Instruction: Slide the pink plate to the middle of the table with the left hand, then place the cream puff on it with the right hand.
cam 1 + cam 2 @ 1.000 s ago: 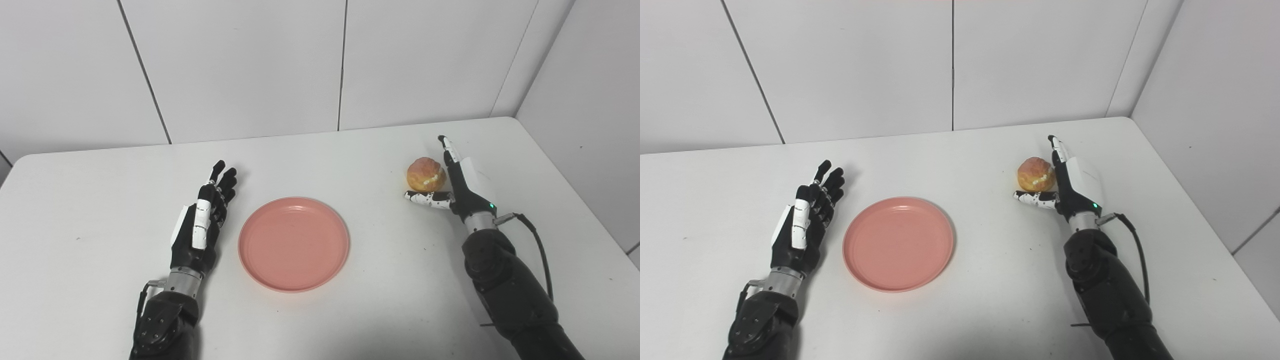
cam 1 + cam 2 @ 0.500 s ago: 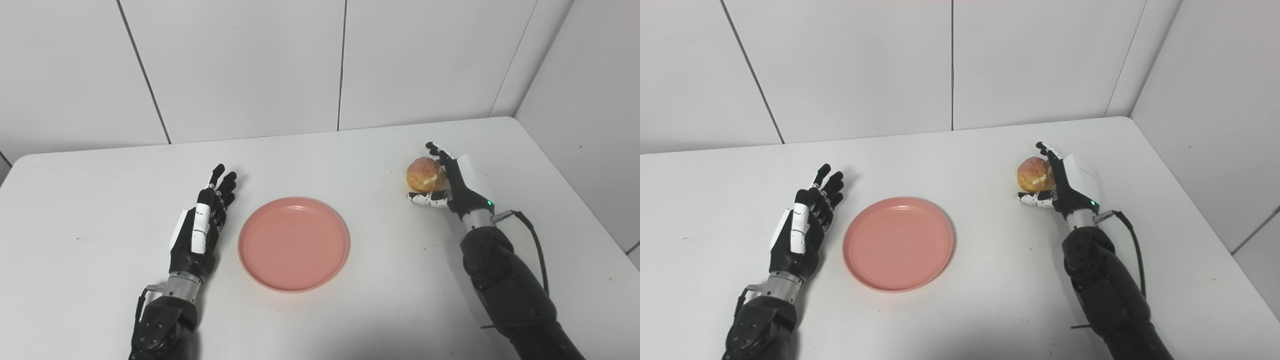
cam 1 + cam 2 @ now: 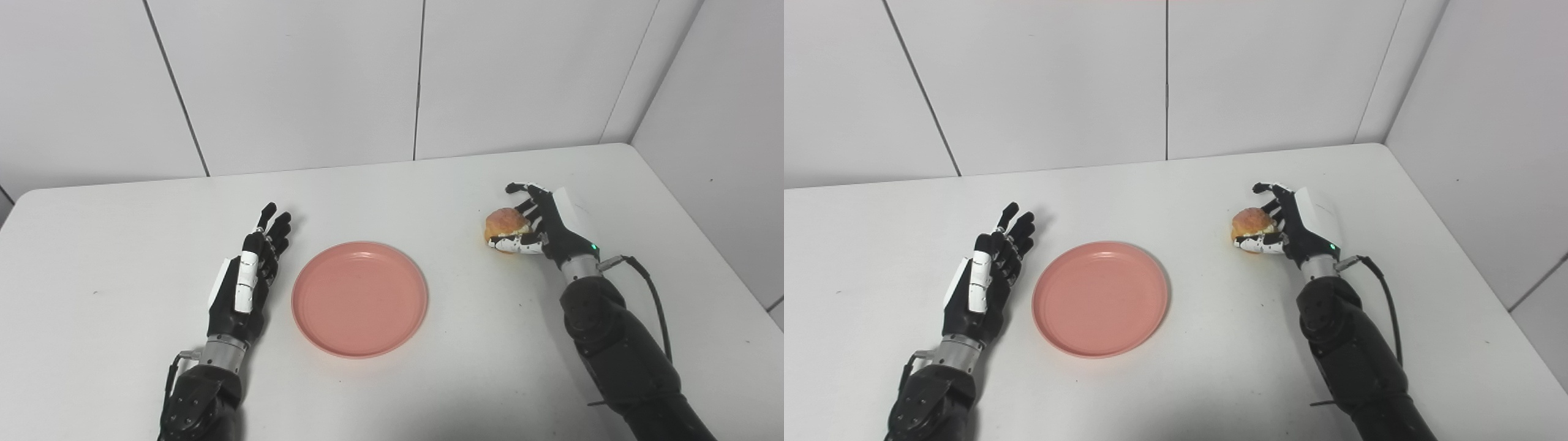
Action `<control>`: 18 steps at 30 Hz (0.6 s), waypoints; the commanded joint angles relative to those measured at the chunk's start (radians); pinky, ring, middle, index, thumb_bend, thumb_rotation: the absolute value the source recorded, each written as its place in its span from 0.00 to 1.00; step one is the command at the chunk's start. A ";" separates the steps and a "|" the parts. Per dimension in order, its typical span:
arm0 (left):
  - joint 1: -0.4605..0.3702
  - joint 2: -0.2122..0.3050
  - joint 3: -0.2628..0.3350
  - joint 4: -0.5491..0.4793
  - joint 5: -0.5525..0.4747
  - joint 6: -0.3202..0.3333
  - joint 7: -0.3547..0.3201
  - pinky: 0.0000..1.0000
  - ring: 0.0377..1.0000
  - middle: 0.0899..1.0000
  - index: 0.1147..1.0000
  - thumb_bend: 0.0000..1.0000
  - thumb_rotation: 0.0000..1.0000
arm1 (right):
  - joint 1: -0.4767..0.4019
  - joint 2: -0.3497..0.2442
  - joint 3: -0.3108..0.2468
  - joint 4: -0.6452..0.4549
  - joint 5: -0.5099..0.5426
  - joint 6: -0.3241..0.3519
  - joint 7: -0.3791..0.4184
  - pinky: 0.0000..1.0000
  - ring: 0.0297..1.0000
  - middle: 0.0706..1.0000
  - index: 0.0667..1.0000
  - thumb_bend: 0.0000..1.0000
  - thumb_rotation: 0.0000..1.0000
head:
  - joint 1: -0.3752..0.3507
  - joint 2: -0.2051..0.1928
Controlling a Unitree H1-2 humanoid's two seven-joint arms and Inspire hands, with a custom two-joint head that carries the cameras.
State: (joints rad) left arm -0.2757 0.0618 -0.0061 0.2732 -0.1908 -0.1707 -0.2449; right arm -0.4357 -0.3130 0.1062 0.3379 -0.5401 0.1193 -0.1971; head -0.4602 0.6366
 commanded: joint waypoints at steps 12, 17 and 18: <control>0.084 -0.005 -0.008 0.051 0.009 -0.005 -0.002 1.00 0.97 0.95 0.96 0.76 1.00 | -0.017 -0.006 -0.017 -0.032 -0.022 -0.020 -0.054 0.22 0.29 0.36 0.50 0.51 0.00 | 0.005 0.001; 0.084 -0.003 -0.010 0.050 0.003 -0.002 -0.005 1.00 0.98 0.95 0.98 0.76 1.00 | -0.019 -0.002 -0.023 -0.021 -0.022 -0.066 -0.121 0.23 0.29 0.36 0.49 0.52 0.00 | 0.013 0.003; 0.083 -0.004 -0.010 0.051 0.005 -0.005 -0.003 1.00 0.98 0.95 0.97 0.76 1.00 | -0.020 -0.001 -0.024 -0.021 -0.021 -0.072 -0.132 0.23 0.29 0.37 0.48 0.52 0.00 | 0.013 0.003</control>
State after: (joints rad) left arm -0.2739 0.0612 -0.0133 0.2708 -0.1876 -0.1726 -0.2438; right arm -0.4277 -0.3078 0.0954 0.3365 -0.5572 0.1028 -0.2865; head -0.4479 0.6397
